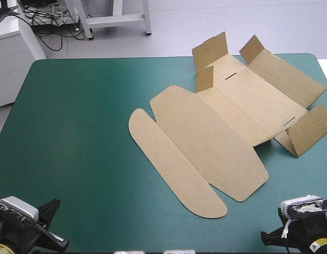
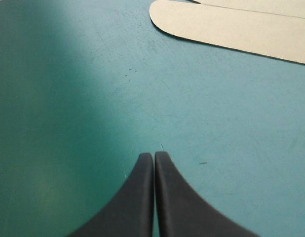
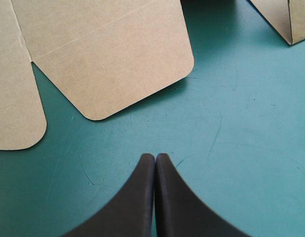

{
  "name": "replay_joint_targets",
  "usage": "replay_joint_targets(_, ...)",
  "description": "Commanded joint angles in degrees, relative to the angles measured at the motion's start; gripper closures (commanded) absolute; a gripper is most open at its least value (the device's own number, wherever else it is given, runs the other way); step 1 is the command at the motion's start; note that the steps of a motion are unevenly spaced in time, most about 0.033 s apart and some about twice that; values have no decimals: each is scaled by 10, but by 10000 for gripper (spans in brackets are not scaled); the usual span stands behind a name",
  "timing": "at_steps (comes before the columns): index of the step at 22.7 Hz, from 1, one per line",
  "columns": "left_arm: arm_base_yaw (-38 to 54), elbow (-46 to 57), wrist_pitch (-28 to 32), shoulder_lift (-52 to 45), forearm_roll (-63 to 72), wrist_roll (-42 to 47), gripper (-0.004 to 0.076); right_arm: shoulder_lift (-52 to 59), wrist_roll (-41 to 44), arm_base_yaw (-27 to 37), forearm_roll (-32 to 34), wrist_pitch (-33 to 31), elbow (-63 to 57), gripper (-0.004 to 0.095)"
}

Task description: Fold the box

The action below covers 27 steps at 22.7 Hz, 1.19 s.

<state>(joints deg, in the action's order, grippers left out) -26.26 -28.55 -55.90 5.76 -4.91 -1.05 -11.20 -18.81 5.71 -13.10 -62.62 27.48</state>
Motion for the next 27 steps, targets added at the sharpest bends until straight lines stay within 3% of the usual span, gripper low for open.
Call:
replay_joint_targets(1, -3, -13, 39, 9, -1, 0, 734, -16, -4, -1, -10, 25, 17, 928)
replay_joint_targets(7, -3, -13, 39, 9, -1, 1, 734, -65, 7, -1, -10, 19, 67, 928)
replay_joint_targets(17, -3, -13, 39, 9, -1, 1, 734, -258, 143, -1, -10, 3, 287, 915)
replay_joint_targets(19, -3, -13, 39, 9, -1, 1, 734, -305, 165, -1, -7, -6, 325, 850)
replay_joint_targets(21, -3, -13, 39, 9, -1, 1, 734, -353, 179, -1, -1, -6, 350, 705)
replay_joint_targets(24, -3, -13, 39, 9, -1, 1, 734, -447, 285, -1, 13, -10, 384, 448)
replay_joint_targets(27, -3, -13, 39, 9, -1, 1, 734, -528, 366, -1, 12, -15, 416, 390)
